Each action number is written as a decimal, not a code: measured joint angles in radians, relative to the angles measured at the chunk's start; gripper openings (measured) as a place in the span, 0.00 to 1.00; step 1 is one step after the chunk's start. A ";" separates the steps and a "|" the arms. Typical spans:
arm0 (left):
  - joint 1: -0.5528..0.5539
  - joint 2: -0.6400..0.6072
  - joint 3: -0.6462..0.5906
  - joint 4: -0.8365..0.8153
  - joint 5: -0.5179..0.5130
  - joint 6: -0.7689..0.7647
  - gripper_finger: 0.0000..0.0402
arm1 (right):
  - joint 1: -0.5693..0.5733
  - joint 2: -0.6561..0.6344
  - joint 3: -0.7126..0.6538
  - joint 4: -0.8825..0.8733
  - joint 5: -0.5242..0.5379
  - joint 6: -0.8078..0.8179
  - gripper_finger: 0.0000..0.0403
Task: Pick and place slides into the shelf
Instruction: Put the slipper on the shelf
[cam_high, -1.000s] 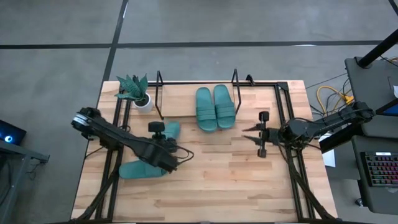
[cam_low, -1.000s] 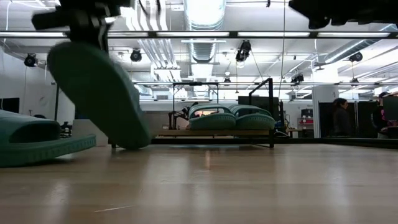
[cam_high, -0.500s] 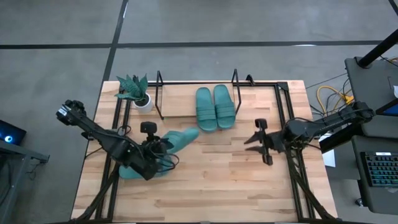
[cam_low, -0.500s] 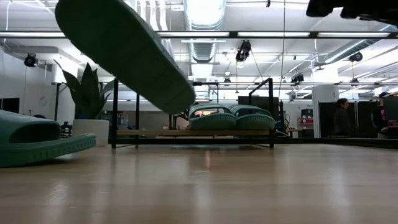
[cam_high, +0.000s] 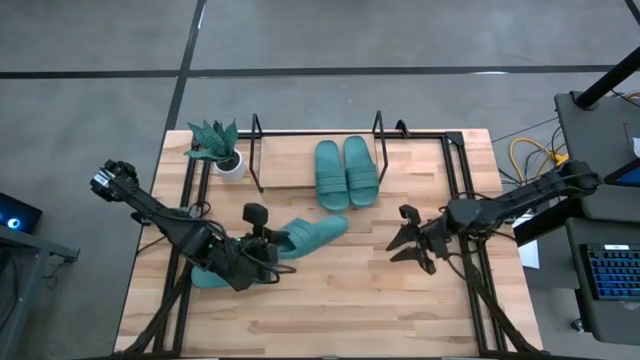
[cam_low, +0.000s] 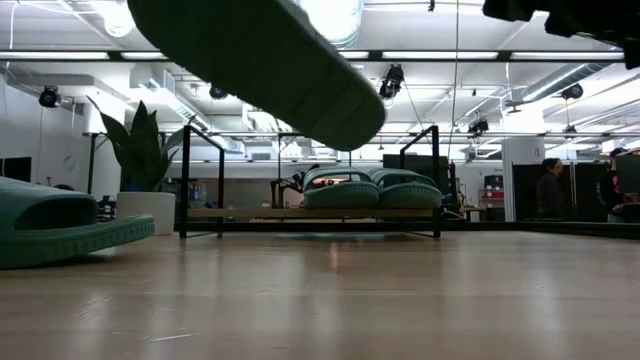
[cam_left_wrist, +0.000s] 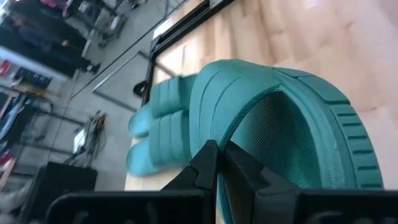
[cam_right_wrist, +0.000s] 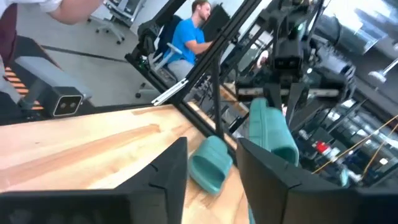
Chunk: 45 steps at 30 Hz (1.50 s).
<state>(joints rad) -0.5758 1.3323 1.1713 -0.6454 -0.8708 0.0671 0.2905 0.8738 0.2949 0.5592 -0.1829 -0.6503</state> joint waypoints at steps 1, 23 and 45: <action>0.000 0.000 0.000 0.014 0.002 0.015 0.00 | 0.000 0.018 0.012 -0.004 0.000 0.012 0.36; -0.002 0.011 0.001 0.116 0.009 0.027 0.00 | 0.000 0.470 0.292 -0.056 0.418 -0.033 0.55; -0.002 0.011 0.000 0.205 0.051 0.123 0.00 | -0.001 0.562 0.339 -0.064 0.604 0.041 0.54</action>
<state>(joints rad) -0.5781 1.3430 1.1718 -0.4406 -0.8202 0.1906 0.2897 1.4353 0.6343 0.4957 0.4206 -0.6091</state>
